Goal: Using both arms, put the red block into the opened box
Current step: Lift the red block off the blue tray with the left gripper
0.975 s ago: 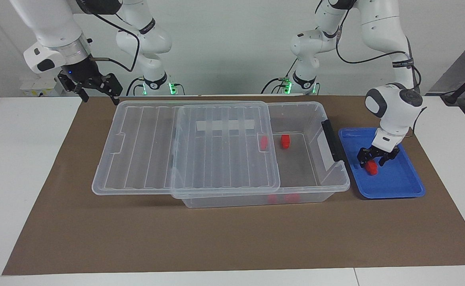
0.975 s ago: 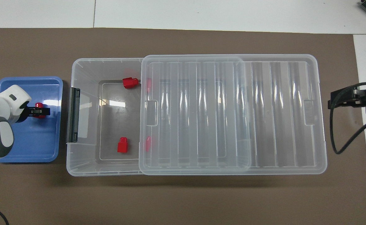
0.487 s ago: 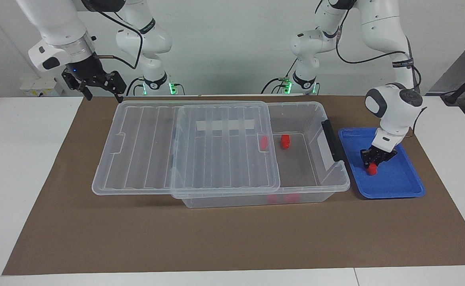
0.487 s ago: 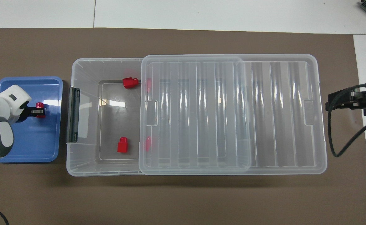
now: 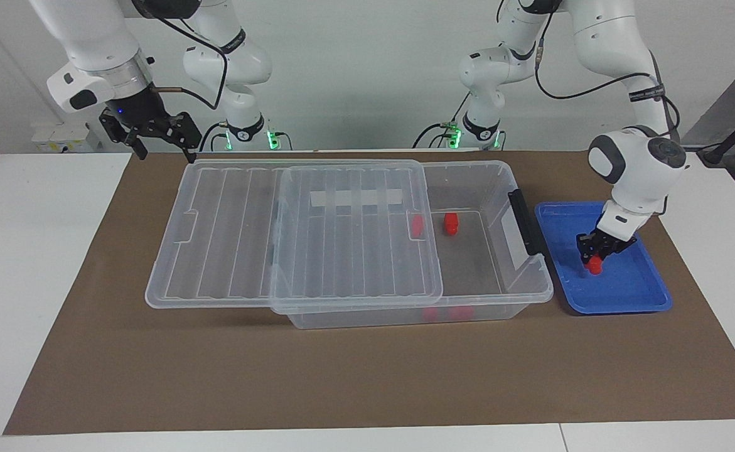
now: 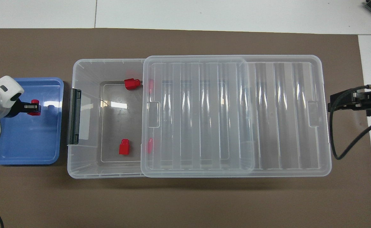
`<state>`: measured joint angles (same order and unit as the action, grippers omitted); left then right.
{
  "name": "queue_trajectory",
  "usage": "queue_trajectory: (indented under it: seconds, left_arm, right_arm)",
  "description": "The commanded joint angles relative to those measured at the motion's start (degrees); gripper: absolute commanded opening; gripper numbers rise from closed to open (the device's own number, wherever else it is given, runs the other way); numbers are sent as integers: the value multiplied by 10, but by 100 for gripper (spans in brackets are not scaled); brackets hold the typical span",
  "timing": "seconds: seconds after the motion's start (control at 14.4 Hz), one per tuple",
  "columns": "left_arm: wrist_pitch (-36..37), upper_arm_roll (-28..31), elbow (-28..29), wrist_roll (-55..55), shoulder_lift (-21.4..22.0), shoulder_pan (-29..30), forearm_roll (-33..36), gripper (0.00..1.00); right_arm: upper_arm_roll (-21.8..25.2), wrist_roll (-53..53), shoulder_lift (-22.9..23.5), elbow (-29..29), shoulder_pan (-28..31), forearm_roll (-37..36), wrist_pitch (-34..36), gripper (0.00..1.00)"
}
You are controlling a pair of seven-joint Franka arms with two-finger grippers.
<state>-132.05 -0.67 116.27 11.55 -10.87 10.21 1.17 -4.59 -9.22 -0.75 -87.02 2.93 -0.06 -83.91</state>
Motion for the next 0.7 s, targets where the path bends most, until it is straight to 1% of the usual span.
queue_trajectory:
  seconds: [0.0, 0.21, 0.35, 0.49, 0.63]
  left_arm:
    - [113, 1, -69, 0, 18, -12, -2, 0]
    - [207, 1, -131, -20, 31, -19, -35, 0]
    - [255, -5, -169, -76, 33, -45, -37, 0]
    - [281, -6, -192, -150, 36, -84, -37, 0]
    - [282, -6, -194, -211, 47, -124, -37, 0]
  right_arm:
    - [-2, -2, -13, -17, 6, 5, -11, 100]
    - [-2, -2, -12, -17, 6, 6, -11, 100]
    - [-2, -2, -12, -17, 6, 6, -11, 100]
    - [-2, -2, -13, -17, 6, 6, -11, 100]
    - [-2, -2, -12, -17, 6, 6, -11, 100]
